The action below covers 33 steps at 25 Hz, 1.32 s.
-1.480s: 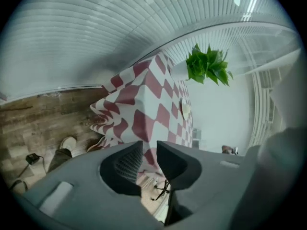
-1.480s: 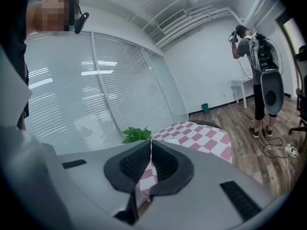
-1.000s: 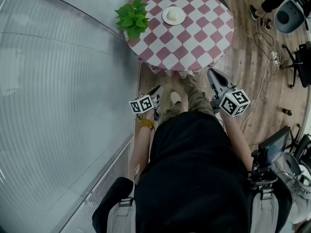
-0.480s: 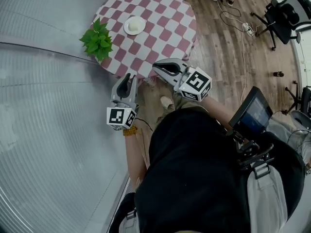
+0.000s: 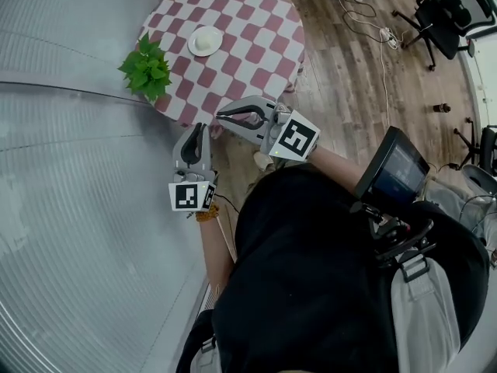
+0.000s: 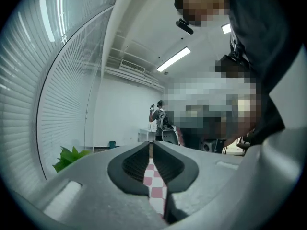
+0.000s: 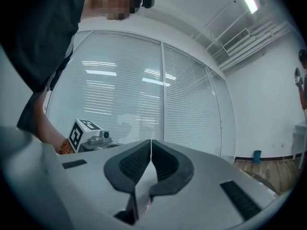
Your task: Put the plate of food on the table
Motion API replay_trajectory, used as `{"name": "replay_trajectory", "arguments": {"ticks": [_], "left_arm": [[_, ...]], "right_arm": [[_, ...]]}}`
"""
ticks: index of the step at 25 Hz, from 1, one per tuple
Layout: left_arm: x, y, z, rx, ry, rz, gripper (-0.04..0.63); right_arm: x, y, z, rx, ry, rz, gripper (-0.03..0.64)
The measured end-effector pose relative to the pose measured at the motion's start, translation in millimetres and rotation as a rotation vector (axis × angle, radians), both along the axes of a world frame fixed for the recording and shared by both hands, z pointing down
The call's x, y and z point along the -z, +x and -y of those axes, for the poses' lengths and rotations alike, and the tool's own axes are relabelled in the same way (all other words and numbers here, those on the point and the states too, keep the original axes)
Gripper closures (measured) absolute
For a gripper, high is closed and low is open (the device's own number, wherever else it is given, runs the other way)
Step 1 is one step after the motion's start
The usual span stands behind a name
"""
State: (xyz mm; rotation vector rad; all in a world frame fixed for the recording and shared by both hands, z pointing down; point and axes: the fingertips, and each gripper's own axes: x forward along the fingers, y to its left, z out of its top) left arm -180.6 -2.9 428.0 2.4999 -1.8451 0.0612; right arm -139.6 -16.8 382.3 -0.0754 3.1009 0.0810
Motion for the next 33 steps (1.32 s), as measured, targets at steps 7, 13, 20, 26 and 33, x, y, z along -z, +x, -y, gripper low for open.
{"name": "replay_trajectory", "arguments": {"ticks": [7, 13, 20, 26, 33], "left_arm": [[-46.5, 14.9, -26.3, -0.045, -0.07, -0.141, 0.589], [-67.8, -2.3, -21.9, 0.023, -0.109, -0.163, 0.589], [-67.4, 5.4, -7.8, 0.014, -0.123, -0.175, 0.589], [-76.1, 17.1, -20.4, -0.035, -0.156, -0.175, 0.589], [-84.6, 6.7, -37.7, -0.046, -0.157, -0.223, 0.589]], "right_arm": [[-54.6, 6.4, -8.2, 0.025, -0.121, -0.067, 0.606], [-85.9, 15.8, -23.8, 0.016, -0.166, -0.117, 0.606], [-97.3, 29.0, -22.5, -0.017, -0.197, -0.166, 0.606], [-102.4, 18.6, -31.0, -0.001, -0.22, -0.15, 0.606], [-108.6, 10.9, -41.8, 0.008, -0.224, -0.17, 0.606]]}}
